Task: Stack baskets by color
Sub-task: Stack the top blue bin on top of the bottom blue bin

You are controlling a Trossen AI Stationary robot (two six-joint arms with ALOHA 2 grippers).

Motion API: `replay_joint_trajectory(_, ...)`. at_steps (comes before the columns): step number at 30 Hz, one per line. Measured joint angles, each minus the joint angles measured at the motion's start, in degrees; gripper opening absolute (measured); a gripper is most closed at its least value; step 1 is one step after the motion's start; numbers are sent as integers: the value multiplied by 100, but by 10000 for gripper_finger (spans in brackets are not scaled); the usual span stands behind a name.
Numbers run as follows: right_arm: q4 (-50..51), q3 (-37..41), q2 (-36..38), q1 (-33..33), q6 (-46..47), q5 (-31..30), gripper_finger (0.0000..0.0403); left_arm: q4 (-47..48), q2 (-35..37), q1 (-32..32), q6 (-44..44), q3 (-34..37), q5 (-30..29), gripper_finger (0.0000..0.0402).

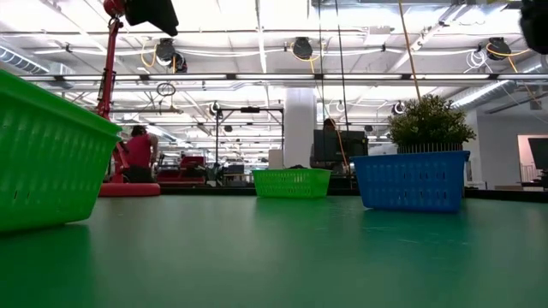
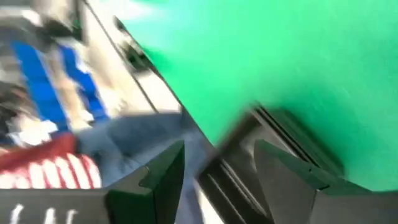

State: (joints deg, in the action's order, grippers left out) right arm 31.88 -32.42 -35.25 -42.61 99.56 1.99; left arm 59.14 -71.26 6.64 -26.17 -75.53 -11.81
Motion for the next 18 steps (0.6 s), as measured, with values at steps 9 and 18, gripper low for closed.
replay_joint_trajectory(9,-724,-1,157,1403,-1169,-645,155,-639,0,-514,361,0,31,99)
replay_joint_trajectory(18,-1091,-7,185,3173,-2504,34,143,-1198,-111,-1158,144,2,555,99)
